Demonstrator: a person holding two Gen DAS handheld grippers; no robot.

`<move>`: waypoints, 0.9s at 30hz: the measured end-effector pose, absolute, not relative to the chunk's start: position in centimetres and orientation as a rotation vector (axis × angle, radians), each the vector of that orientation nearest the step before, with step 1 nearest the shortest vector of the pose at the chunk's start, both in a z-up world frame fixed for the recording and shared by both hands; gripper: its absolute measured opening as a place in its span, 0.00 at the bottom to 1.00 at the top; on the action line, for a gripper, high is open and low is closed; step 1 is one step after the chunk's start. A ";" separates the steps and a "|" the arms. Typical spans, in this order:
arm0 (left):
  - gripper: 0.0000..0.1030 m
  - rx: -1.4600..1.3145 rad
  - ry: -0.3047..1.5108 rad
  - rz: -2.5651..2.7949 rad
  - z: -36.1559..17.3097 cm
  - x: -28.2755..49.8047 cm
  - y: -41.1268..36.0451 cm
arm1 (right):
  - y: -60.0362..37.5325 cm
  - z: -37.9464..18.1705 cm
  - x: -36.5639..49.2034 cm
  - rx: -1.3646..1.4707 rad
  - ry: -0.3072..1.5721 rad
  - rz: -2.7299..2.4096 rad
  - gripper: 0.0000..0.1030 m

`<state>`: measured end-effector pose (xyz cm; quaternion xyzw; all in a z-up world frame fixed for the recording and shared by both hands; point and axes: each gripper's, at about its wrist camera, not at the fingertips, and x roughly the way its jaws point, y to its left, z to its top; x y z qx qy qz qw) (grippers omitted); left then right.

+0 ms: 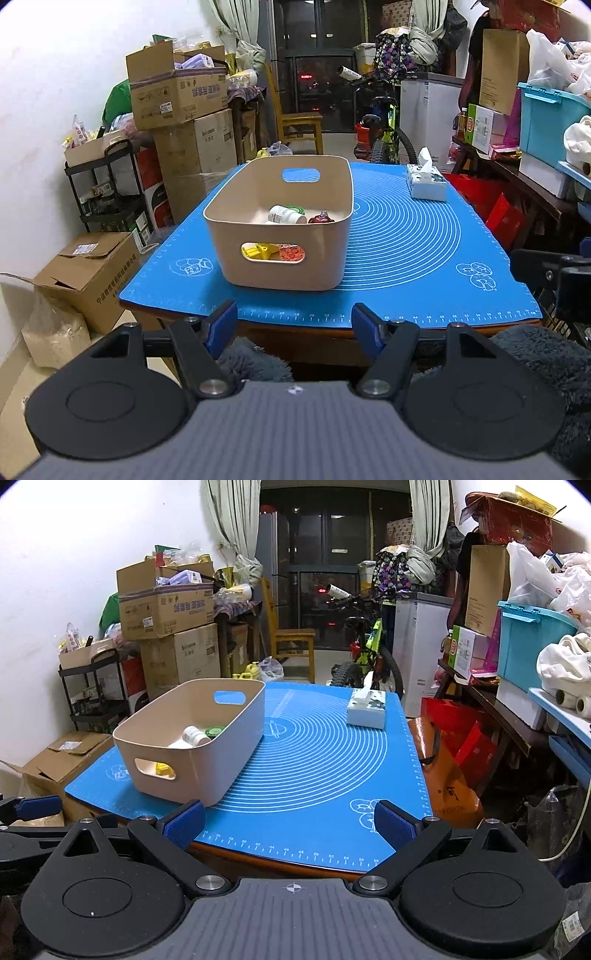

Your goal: Organize rigid objects

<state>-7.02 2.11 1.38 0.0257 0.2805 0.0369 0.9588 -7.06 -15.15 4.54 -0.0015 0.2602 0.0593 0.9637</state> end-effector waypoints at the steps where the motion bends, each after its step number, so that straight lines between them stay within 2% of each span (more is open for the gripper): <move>1: 0.67 0.054 0.568 0.075 1.4 -7.1 2.1 | -15.2 4.5 -7.1 -0.002 0.526 0.119 0.95; 27: 0.67 0.077 0.557 0.076 1.5 -7.3 1.6 | -15.7 3.9 -7.3 0.013 0.533 0.108 0.95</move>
